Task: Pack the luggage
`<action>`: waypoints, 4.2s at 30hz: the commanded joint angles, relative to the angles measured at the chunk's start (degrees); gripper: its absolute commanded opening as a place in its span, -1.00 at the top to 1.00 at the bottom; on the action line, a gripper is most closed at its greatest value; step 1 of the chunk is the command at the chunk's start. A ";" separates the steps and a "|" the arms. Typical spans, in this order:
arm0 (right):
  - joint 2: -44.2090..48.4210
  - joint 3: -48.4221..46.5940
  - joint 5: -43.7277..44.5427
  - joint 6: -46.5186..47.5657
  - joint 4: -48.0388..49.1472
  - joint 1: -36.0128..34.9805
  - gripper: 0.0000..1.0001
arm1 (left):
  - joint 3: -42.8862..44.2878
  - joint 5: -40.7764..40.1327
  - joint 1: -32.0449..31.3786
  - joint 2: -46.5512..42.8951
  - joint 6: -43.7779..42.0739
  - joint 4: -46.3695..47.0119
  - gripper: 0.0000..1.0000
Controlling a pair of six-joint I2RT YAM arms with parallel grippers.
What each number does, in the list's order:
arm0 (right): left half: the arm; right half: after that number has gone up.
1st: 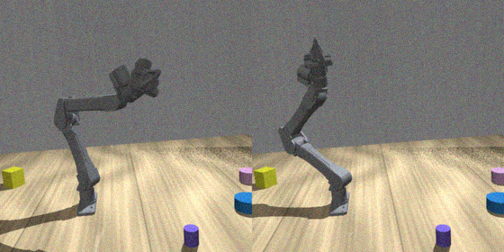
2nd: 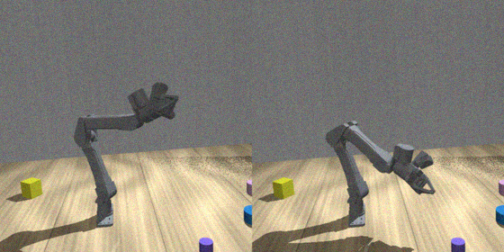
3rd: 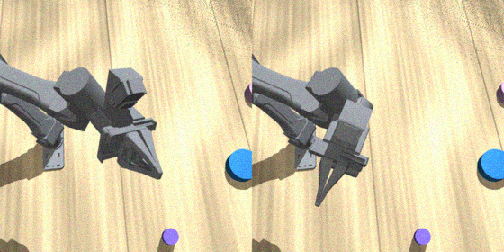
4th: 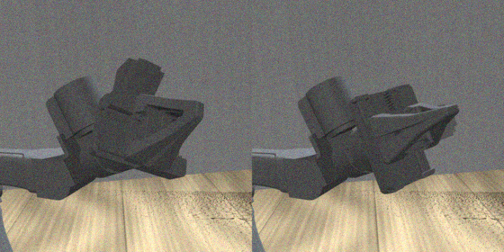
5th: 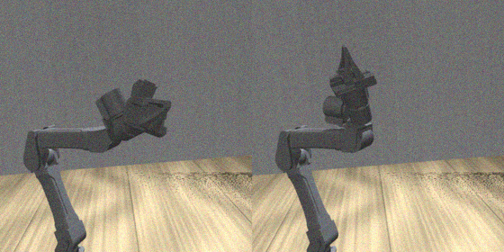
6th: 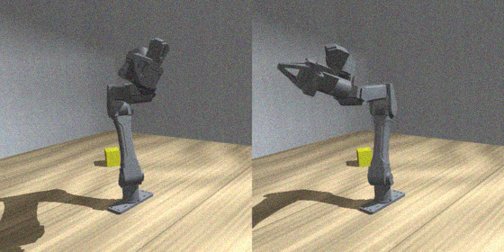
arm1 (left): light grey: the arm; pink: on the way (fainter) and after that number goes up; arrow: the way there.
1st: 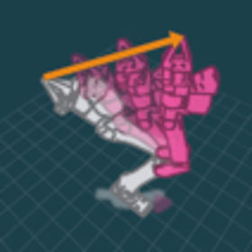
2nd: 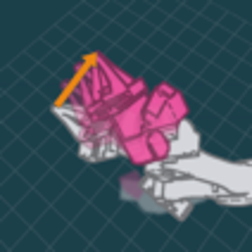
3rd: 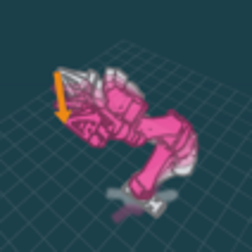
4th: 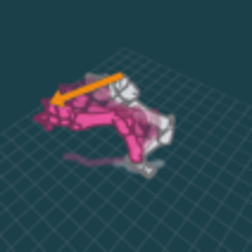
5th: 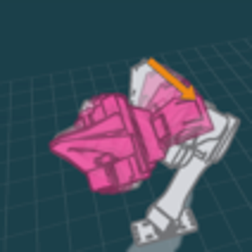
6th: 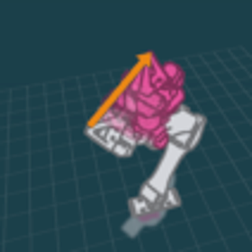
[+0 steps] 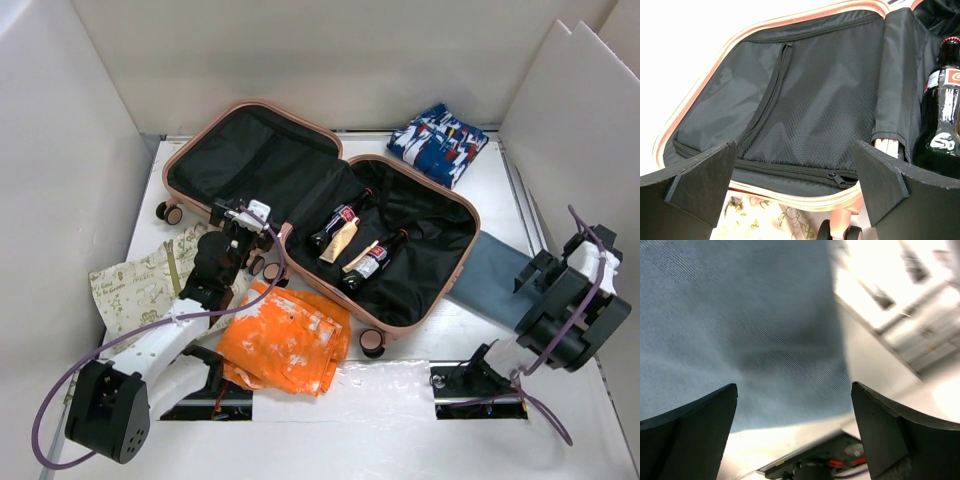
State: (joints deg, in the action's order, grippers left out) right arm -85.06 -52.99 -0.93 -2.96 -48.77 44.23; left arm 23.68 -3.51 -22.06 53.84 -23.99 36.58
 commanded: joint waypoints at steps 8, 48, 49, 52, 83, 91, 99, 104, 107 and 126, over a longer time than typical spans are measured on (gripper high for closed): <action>3.79 -1.07 5.87 -3.28 1.13 0.60 -0.99 | 2.60 0.61 -0.26 0.38 -2.29 2.45 -1.00; 12.36 -1.75 -2.60 1.73 6.77 0.60 1.00 | 4.18 -2.73 -0.26 -0.67 -7.21 1.30 -1.00; 13.50 -3.42 -2.06 1.73 5.54 0.60 1.00 | 4.18 -2.73 -0.26 -0.67 -7.21 1.30 -1.00; 14.57 -5.89 -1.36 2.26 4.13 0.60 1.00 | 4.71 -2.73 -0.79 -0.14 -7.74 1.30 -1.00; 2.54 -52.82 2.45 -12.24 5.87 -39.29 1.00 | 5.76 -3.87 -1.84 -1.81 -6.60 -3.09 -1.00; -6.87 -47.60 -11.27 -19.95 23.16 -59.86 1.00 | 6.90 -7.74 -1.84 -2.34 -3.96 -6.87 -1.00; -16.97 -41.58 -35.78 -16.39 33.49 -61.54 1.00 | 6.90 -7.74 -1.84 -2.34 -3.96 -7.93 -1.00; -19.53 -39.64 -45.83 -5.58 21.57 -57.86 1.00 | 6.90 -7.74 -1.84 -2.34 -3.96 -8.45 -1.00; -18.83 -36.22 -46.44 -0.39 17.50 -55.84 1.00 | 6.90 -7.21 -1.84 -2.34 -3.96 -8.45 -1.00; -39.11 -65.87 -18.07 19.92 -14.84 -56.79 1.00 | 6.90 -6.07 -1.84 -1.29 -5.02 -8.45 -1.00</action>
State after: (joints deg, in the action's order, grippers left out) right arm -122.15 -109.56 -27.46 13.15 -59.42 -10.09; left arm 28.14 -10.11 -23.66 52.77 -28.69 26.26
